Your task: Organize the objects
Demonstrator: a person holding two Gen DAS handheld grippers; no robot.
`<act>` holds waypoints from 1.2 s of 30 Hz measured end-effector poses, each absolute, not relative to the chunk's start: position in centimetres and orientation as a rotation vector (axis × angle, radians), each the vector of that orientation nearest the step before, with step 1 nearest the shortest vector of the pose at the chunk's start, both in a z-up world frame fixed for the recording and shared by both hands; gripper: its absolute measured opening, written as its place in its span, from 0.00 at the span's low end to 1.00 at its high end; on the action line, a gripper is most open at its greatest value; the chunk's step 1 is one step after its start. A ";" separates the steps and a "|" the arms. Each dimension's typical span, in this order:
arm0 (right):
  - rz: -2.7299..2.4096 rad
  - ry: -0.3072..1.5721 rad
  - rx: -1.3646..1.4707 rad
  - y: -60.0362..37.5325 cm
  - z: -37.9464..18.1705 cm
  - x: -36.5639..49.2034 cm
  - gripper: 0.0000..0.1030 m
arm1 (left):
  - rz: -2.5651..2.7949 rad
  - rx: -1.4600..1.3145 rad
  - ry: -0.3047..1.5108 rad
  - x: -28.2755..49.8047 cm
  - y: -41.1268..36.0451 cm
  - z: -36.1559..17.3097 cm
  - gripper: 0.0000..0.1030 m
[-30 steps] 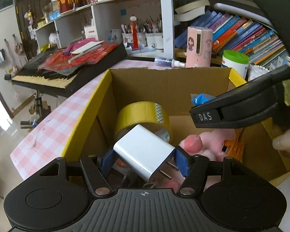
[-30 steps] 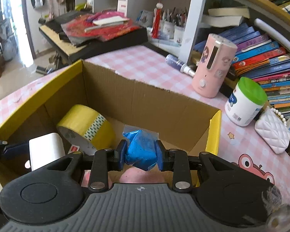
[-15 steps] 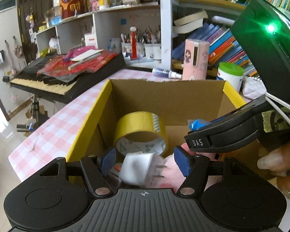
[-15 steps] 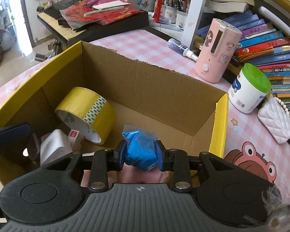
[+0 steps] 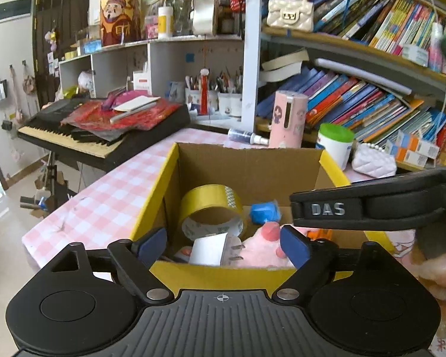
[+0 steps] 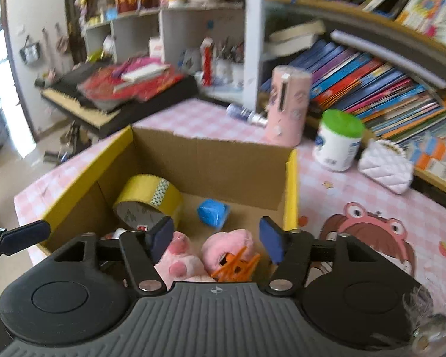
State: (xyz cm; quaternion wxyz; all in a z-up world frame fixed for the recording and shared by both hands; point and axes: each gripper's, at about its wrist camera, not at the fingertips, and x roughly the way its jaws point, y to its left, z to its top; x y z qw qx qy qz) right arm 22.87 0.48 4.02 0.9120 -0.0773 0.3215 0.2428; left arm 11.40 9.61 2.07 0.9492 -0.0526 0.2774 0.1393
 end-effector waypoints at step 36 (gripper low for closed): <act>0.116 0.537 -0.086 -4.7 2.1 1.8 0.98 | 0.151 -0.029 0.648 -1.3 6.7 0.3 0.93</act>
